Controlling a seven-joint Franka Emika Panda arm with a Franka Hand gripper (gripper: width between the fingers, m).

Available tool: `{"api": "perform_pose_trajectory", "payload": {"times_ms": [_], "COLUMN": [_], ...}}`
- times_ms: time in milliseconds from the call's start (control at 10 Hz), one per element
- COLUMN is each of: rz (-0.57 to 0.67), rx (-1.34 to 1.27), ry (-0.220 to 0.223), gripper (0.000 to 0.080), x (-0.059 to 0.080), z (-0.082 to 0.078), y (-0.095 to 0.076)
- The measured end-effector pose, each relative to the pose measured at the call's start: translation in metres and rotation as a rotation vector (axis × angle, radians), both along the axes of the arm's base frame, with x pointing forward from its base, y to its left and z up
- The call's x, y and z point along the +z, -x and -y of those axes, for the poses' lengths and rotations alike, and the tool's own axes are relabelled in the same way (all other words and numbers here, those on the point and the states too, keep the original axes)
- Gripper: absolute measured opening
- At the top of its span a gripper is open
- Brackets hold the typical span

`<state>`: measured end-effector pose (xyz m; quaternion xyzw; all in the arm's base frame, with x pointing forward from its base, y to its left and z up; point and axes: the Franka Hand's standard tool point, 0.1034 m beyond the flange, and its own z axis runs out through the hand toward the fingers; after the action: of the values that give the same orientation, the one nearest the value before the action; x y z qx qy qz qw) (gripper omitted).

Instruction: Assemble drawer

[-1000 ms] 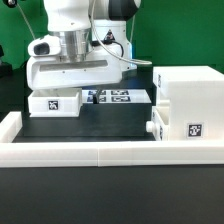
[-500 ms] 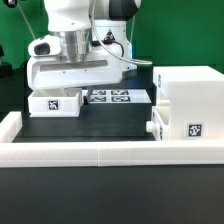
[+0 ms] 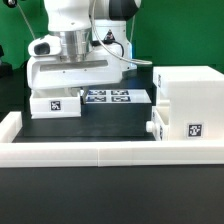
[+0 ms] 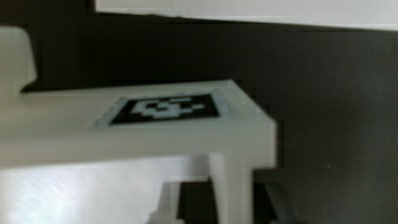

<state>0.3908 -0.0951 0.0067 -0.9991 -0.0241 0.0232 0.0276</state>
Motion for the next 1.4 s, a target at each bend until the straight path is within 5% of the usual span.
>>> {"api": "perform_pose_trajectory", "payload": {"times_ms": [300, 900, 1400], "rz": [-0.001, -0.009, 0.006], "rx": [0.005, 0.175, 0.526], "ry": [0.0, -0.022, -0.045], "gripper": [0.004, 0.0041, 0.0041], "x": [0.001, 0.045, 0.039], "z": [-0.001, -0.026, -0.024], "y": [-0.001, -0.048, -0.047]}}
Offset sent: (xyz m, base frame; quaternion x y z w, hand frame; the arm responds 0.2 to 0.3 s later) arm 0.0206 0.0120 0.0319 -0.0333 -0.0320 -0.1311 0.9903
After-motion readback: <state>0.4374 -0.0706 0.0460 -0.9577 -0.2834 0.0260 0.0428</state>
